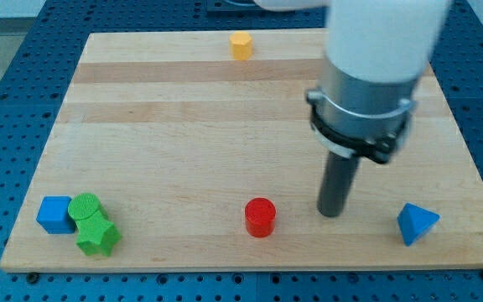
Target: Nudge the red circle a bit left
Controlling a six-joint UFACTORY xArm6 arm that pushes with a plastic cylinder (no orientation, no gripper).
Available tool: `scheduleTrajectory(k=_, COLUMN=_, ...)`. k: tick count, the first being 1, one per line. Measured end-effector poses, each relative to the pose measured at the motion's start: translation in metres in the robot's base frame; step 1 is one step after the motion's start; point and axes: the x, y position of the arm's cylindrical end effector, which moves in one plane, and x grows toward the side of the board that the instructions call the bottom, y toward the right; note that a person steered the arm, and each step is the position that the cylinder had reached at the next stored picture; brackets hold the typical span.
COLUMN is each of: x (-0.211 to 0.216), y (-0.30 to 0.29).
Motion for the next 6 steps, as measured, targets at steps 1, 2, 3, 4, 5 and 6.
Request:
scheduleTrajectory(k=1, x=0.047, y=-0.015)
scheduleTrajectory(k=2, x=0.056, y=-0.027)
scheduleTrajectory(k=3, x=0.055, y=-0.048)
scheduleTrajectory(k=4, x=0.036, y=-0.051)
scheduleTrajectory(k=5, x=0.012, y=-0.060)
scheduleTrajectory(k=6, x=-0.025, y=-0.065)
